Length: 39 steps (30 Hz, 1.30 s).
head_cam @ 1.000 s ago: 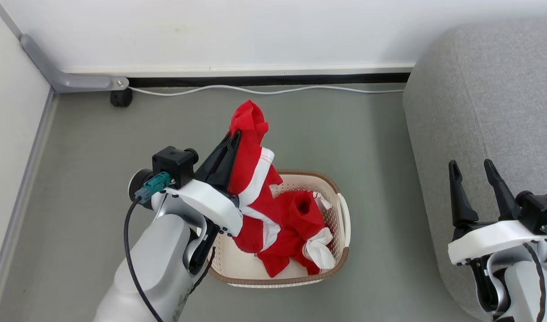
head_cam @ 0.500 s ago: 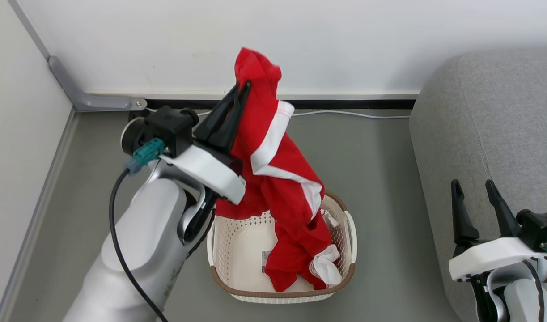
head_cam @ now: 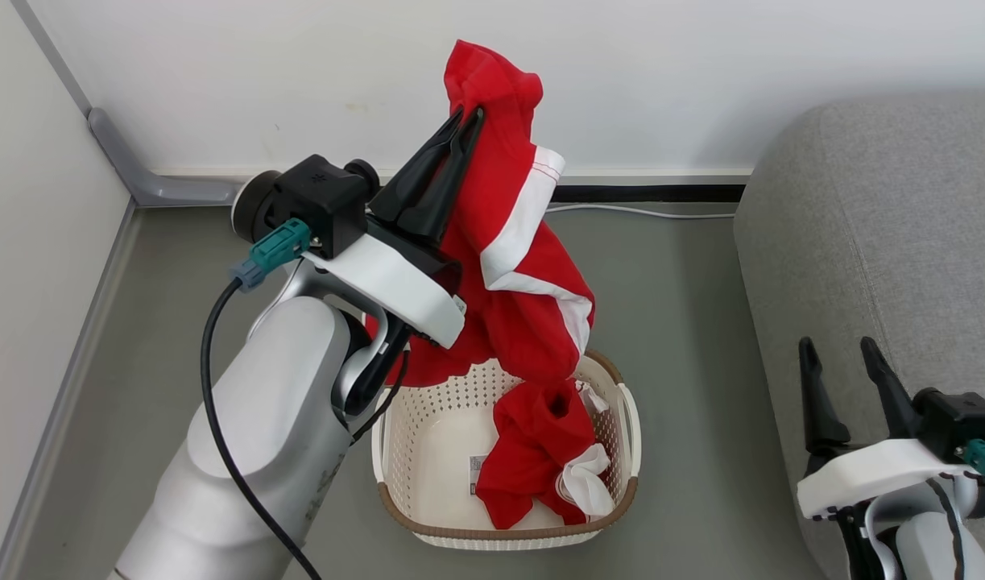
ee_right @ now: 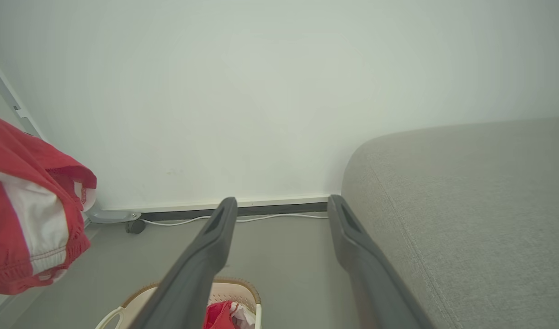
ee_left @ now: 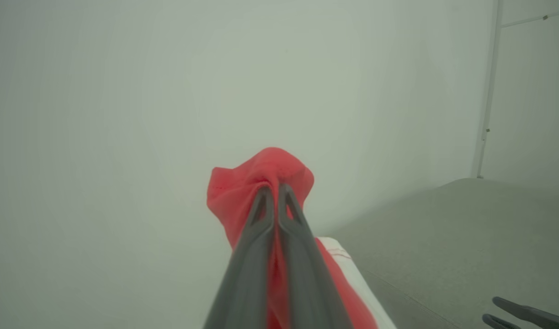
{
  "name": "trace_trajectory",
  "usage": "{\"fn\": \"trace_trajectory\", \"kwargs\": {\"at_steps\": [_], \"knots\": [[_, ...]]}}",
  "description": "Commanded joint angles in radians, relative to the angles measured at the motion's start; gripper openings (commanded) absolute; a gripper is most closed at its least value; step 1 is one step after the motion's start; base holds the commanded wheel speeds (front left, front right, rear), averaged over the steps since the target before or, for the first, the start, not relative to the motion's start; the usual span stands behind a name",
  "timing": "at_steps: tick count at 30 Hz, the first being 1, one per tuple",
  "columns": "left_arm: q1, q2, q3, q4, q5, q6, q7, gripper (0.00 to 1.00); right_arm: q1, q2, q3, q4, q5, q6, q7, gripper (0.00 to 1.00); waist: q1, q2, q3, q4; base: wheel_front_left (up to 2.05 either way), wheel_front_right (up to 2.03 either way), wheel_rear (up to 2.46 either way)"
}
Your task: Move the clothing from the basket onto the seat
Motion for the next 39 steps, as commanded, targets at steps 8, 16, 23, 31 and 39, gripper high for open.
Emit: {"fn": "trace_trajectory", "kwargs": {"at_steps": [8,16,23,31,39], "knots": [[-0.059,0.014,0.018,-0.035,-0.016,0.009,-0.007,0.0,-0.071,-0.038,0.171,-0.099,0.022,0.007,-0.01,1.0,0.0001,0.0,0.01,0.004,0.0,0.0,0.0],[-0.058,-0.004,-0.007,-0.015,-0.026,0.01,-0.023,0.0,-0.163,-0.084,0.405,-0.17,0.06,0.007,-0.01,1.0,0.0001,0.0,0.019,0.017,0.0,0.0,0.0],[-0.072,-0.014,-0.027,0.004,-0.034,0.008,-0.035,0.0,-0.246,-0.119,0.605,-0.195,0.104,0.007,-0.01,1.0,0.0001,0.0,0.018,0.032,0.0,0.0,0.0],[-0.083,-0.023,-0.05,0.013,-0.044,0.008,-0.045,0.0,-0.302,-0.106,0.652,-0.14,0.095,0.007,-0.01,1.0,0.0001,0.0,0.018,0.052,0.0,0.0,0.0],[-0.093,-0.03,-0.077,0.016,-0.059,0.009,-0.053,0.0,-0.357,-0.05,0.689,0.027,0.04,0.007,-0.01,1.0,0.0001,0.0,0.017,0.071,0.0,0.0,0.0]]}}
